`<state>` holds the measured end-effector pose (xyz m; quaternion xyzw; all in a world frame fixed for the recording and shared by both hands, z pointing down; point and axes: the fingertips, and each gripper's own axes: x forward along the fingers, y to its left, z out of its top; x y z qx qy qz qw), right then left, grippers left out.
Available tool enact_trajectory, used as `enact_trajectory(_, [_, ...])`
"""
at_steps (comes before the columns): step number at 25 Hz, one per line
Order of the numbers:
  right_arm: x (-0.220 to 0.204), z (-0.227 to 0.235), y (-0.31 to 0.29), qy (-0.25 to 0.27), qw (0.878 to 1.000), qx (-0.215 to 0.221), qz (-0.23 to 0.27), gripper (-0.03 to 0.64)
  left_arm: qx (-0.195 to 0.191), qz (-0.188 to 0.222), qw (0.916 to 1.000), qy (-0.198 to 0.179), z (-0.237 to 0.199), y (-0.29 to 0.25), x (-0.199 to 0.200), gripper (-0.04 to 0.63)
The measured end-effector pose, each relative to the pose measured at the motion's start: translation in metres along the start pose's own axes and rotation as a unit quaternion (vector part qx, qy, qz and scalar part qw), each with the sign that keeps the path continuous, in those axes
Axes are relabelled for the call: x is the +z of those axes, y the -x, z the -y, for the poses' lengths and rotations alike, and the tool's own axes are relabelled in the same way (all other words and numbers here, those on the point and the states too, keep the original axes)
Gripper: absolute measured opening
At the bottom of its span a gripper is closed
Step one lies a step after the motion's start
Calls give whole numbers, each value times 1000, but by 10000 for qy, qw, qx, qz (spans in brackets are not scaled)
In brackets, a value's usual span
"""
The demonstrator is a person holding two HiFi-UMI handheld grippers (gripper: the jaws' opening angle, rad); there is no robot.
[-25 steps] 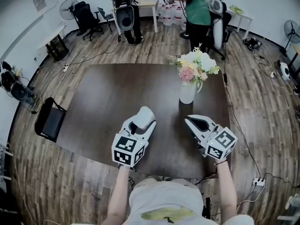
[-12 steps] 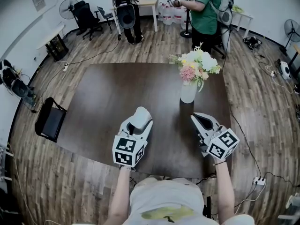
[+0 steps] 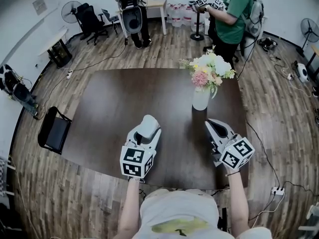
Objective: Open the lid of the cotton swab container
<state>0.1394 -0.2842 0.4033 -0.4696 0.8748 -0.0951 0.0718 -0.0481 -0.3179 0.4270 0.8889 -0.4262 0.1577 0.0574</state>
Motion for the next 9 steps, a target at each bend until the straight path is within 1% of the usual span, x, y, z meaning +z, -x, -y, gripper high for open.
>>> enact_trajectory(9, [-1,8,3,-109,9994,-297,164,20,69,-21,10000,19,-6,1,-4,218])
